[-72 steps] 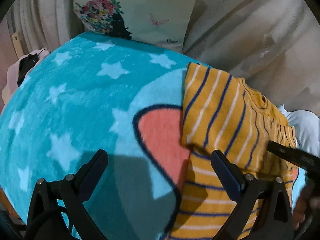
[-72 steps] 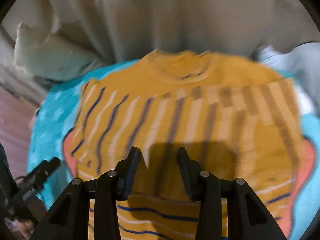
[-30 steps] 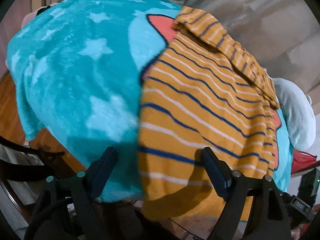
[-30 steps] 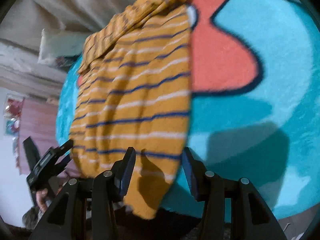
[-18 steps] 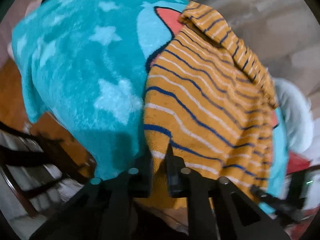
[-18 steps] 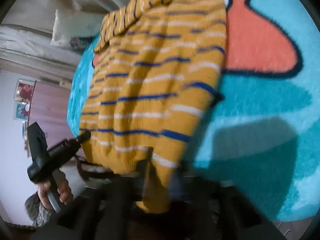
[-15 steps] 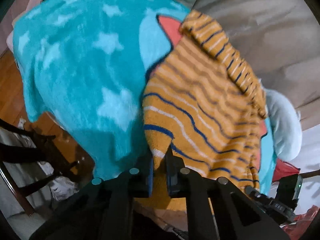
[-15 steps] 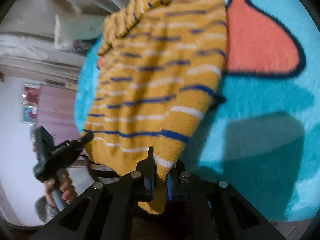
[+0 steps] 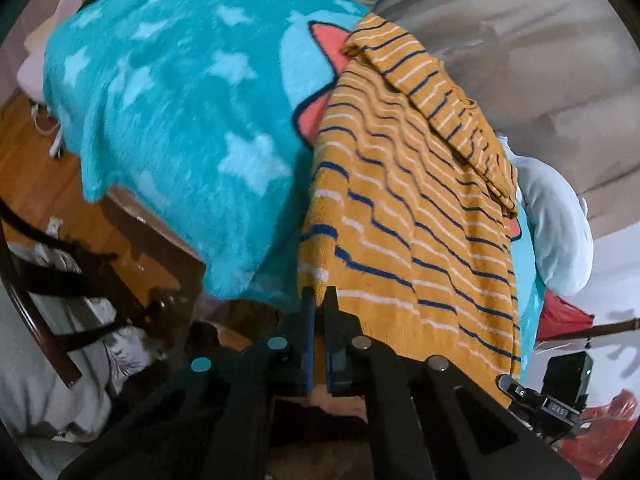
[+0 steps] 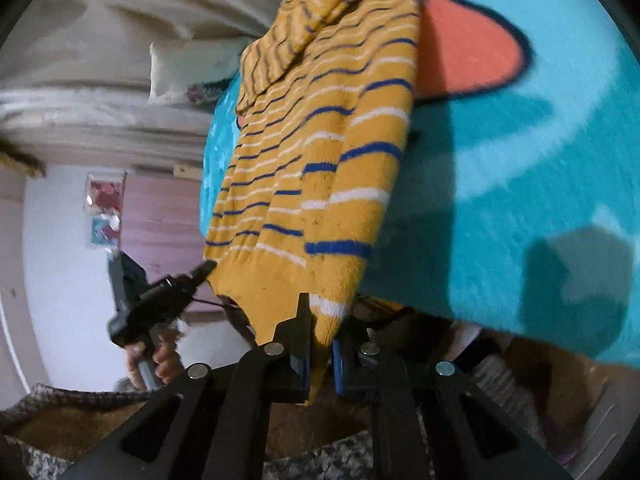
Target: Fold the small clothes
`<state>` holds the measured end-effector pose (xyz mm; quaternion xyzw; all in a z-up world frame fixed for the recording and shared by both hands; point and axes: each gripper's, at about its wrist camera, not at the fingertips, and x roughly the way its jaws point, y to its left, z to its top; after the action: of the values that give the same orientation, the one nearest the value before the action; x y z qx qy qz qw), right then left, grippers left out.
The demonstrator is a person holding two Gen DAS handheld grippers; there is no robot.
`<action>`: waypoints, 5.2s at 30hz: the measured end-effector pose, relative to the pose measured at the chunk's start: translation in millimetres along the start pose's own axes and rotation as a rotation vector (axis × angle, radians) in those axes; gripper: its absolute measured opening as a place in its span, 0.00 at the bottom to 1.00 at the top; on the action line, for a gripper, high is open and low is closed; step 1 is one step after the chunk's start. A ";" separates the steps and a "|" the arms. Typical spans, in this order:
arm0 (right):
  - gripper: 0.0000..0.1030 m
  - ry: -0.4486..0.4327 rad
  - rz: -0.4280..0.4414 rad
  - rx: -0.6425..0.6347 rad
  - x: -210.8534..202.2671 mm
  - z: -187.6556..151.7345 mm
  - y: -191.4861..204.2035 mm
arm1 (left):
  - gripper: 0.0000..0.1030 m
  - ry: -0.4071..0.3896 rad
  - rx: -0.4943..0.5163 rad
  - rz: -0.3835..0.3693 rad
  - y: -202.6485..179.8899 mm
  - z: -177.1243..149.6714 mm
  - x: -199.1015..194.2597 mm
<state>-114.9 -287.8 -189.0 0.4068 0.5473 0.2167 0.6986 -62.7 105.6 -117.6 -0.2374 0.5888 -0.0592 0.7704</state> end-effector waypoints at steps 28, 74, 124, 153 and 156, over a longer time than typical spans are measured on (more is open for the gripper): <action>0.08 -0.330 -0.247 -0.038 45.7 322.7 74.6 | 0.04 -0.142 0.180 -0.008 -132.5 312.5 112.7; 0.07 -0.346 -0.598 -0.164 91.4 373.5 97.5 | 0.12 -0.135 0.412 0.227 -159.7 343.1 184.7; 0.34 -0.272 -0.395 -0.121 95.0 333.1 81.8 | 0.51 -0.219 0.356 0.289 -155.5 334.7 176.4; 0.03 -0.391 -0.640 -0.093 -36.4 214.4 20.9 | 0.52 -0.314 0.060 0.307 -41.9 164.8 10.5; 0.19 -0.413 -0.609 -0.105 -41.3 199.8 24.4 | 0.52 -0.322 0.070 0.320 -43.2 151.4 0.6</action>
<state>64.0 -370.8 -131.1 0.2239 0.4790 -0.0601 0.8466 87.3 112.2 -70.0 -0.1206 0.4860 0.0822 0.8617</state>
